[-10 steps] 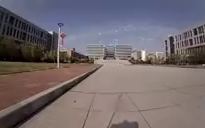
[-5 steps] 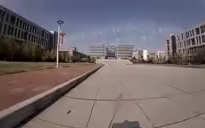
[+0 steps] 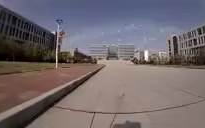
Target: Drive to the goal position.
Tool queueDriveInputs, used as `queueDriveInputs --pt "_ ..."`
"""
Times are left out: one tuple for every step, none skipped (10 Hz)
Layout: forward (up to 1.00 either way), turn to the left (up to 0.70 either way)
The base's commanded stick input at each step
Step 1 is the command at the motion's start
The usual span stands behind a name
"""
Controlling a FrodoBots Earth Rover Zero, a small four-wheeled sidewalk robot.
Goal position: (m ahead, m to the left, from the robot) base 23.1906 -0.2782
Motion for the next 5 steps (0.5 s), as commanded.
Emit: queueDriveInputs --pt "0.70 0.01" --pt "0.70 0.01" --pt "0.70 0.01" --pt "0.70 0.01" --pt "0.70 0.01"
